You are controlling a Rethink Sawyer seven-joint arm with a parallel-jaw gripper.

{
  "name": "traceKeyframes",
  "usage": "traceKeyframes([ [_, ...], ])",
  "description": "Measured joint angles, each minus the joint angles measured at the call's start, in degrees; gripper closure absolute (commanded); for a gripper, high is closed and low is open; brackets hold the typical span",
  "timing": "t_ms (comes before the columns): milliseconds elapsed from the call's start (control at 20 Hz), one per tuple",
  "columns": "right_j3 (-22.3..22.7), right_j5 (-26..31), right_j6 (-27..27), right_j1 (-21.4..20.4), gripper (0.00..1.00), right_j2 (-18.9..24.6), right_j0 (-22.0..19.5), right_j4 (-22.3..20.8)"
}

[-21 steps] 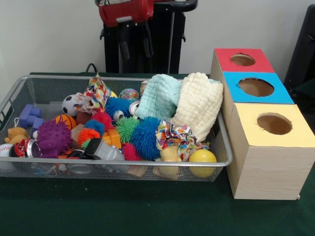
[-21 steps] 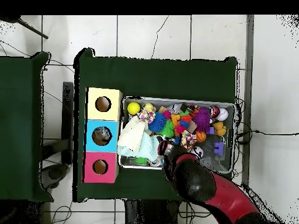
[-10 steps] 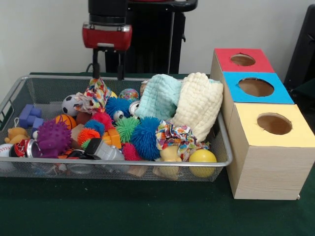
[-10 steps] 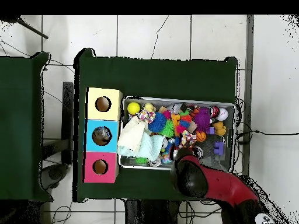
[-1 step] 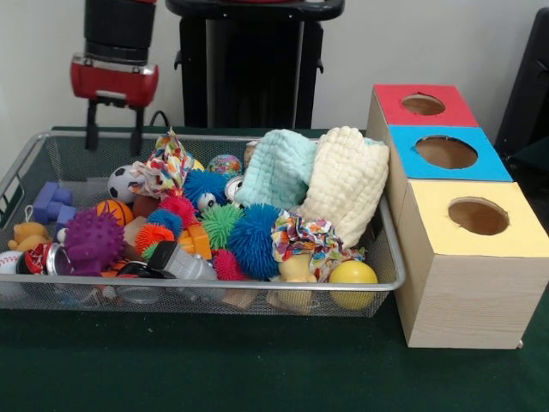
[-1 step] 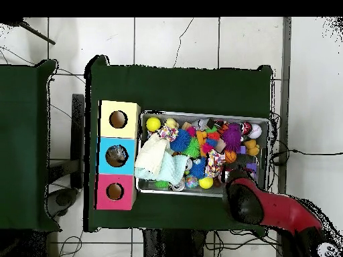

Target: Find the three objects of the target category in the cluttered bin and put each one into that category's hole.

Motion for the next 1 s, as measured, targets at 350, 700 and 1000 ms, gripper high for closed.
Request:
traceKeyframes([
  [350,-7.17,-4.08,0.00,5.56,0.00,-2.22,-0.58,-3.98],
  [700,-11.13,-13.87,0.00,11.63,0.00,-3.27,-0.14,-4.15],
  [1000,-11.32,-14.61,0.00,14.36,0.00,-0.42,-3.23,-3.89],
])
